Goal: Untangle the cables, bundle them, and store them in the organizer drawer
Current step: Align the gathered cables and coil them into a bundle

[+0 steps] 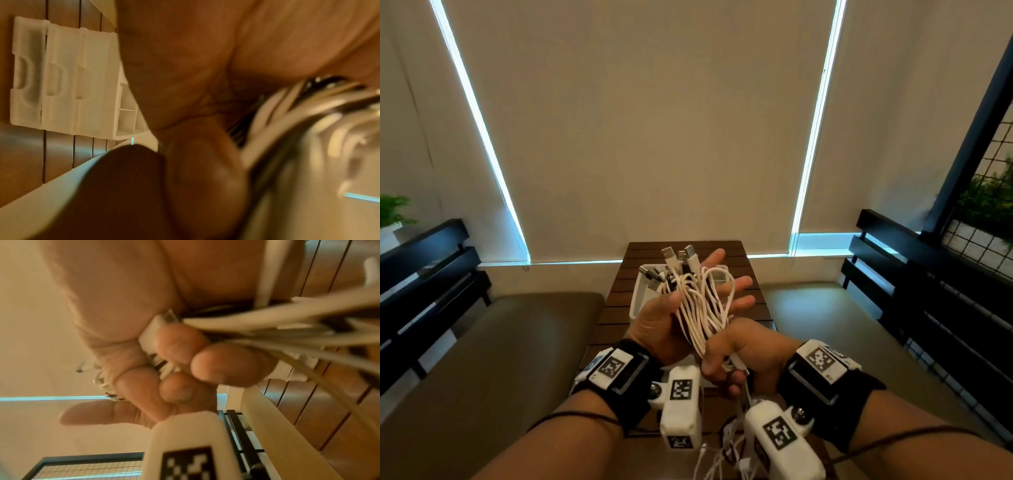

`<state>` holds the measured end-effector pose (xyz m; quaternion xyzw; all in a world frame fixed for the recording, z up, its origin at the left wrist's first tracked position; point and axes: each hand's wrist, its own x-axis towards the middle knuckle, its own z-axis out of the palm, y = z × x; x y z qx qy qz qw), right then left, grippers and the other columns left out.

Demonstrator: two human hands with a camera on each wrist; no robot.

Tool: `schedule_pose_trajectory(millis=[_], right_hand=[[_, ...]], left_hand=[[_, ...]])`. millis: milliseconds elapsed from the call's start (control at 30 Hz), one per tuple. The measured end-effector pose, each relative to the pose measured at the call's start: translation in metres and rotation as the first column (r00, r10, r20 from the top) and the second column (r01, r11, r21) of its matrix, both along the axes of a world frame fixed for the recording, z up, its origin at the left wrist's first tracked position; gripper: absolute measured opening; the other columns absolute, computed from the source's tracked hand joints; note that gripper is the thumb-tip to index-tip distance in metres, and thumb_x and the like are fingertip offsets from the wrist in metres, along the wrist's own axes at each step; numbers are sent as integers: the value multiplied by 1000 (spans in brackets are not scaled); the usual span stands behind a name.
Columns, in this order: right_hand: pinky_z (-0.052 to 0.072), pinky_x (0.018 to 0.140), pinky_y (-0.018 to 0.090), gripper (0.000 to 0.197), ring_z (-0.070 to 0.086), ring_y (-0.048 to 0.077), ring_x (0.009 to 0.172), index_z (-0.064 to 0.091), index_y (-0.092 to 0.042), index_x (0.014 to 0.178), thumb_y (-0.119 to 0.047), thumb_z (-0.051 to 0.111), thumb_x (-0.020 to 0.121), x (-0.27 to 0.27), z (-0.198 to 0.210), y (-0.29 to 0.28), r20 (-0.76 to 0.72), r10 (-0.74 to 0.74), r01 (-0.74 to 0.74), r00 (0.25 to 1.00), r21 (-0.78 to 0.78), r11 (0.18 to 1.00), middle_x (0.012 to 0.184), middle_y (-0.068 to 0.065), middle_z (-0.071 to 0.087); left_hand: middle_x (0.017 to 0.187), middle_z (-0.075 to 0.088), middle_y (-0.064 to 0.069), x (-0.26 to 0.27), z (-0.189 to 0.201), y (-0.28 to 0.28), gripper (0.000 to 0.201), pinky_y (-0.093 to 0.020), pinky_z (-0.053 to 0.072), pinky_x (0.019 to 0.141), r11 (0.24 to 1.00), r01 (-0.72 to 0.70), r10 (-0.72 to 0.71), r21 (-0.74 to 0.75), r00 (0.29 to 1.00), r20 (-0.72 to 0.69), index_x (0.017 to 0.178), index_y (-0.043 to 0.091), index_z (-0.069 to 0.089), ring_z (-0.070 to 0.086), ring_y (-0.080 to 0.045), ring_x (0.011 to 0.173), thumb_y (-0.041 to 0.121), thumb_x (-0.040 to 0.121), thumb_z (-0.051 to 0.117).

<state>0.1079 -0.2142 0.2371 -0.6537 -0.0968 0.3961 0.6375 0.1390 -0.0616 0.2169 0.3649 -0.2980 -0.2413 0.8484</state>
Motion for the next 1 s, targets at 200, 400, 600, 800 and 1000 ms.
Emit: schedule_pose_trajectory(millis=[200, 400, 600, 800, 1000], right_hand=[[34, 37, 15, 18, 36, 6, 30, 54, -11, 53, -3, 52, 69, 5, 3, -7, -88, 101, -97, 991, 49, 994, 42, 0, 48], [36, 36, 18, 19, 39, 9, 35, 59, -11, 78, -14, 76, 72, 10, 2, -8, -3, -6, 6, 1000, 56, 998, 54, 3, 51], [35, 38, 19, 18, 37, 14, 33, 57, -9, 62, 0, 64, 76, 10, 5, -3, 171, -96, 108, 981, -65, 992, 52, 8, 50], [34, 40, 22, 9, 37, 17, 39, 58, -9, 66, -1, 63, 67, 16, -1, 1, 294, -177, 228, 939, -149, 962, 54, 9, 49], [35, 42, 24, 14, 43, 17, 38, 56, -11, 66, 1, 53, 71, 17, -4, 14, 441, -194, 322, 876, -236, 917, 48, 5, 50]], left_hand=[[79, 60, -3, 1, 6, -13, 69, -41, 50, 85, 988, -149, 152, 37, 982, -110, 119, 11, 57, 62, -19, 73, 14, 58, 88], [83, 71, -10, 1, 12, -20, 27, -33, 51, 65, 894, -386, 432, 227, 876, -214, 90, 11, 64, 66, -20, 80, 18, 65, 72], [73, 63, -11, -1, 17, -28, 13, -32, 53, 59, 820, -507, 563, 266, 798, -216, 85, 7, 66, 63, -19, 66, 8, 72, 69], [81, 67, -11, -6, 15, -37, 41, -31, 57, 60, 770, -568, 636, 292, 721, -277, 101, 3, 68, 67, -21, 76, 13, 64, 81], [81, 68, -10, -1, 7, -39, 27, -27, 51, 52, 597, -671, 794, 440, 571, -207, 96, 5, 71, 66, -22, 68, 11, 70, 80]])
